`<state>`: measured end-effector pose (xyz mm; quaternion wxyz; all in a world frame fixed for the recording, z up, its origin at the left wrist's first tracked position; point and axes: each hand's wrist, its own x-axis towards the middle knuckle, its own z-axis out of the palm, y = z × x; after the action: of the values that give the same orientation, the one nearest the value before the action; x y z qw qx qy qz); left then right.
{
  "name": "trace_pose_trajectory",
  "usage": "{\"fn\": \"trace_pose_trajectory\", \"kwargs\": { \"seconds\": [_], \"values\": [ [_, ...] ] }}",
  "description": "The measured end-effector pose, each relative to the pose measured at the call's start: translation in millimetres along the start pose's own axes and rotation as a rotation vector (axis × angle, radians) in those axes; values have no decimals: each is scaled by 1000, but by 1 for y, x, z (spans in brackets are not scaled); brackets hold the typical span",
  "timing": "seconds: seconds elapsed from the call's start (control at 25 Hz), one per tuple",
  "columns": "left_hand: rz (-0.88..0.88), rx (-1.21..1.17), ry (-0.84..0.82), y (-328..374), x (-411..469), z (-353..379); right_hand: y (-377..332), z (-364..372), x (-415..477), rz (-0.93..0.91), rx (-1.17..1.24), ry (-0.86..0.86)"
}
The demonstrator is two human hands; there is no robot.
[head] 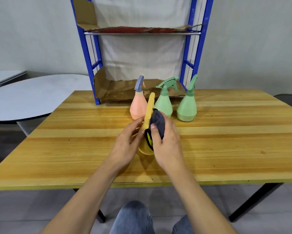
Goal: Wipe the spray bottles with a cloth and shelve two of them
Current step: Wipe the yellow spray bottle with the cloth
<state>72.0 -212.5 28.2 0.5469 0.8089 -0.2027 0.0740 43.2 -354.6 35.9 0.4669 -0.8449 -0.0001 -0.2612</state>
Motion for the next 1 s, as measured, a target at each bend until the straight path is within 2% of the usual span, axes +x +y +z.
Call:
{"fn": "trace_pose_trajectory", "kwargs": {
  "seconds": [0.28, 0.48, 0.64, 0.76, 0.92, 1.0],
  "values": [
    [-41, 27, 16, 7, -4, 3, 23, -12, -3, 232, -55, -100],
    [-39, 45, 16, 5, -5, 8, -1, -10, 8, 73, 137, -7],
    [-39, 39, 12, 2, -4, 7, 24, -6, -3, 206, 61, 26],
    [-40, 44, 15, 4, -5, 5, 15, -10, 6, 262, 82, -9],
    [-29, 54, 23, 2, -3, 6, -5, -5, 14, 107, 173, 22],
    [-25, 77, 24, 0, -3, 7, 4, 0, 8, 91, 146, 39]
  ]
}}
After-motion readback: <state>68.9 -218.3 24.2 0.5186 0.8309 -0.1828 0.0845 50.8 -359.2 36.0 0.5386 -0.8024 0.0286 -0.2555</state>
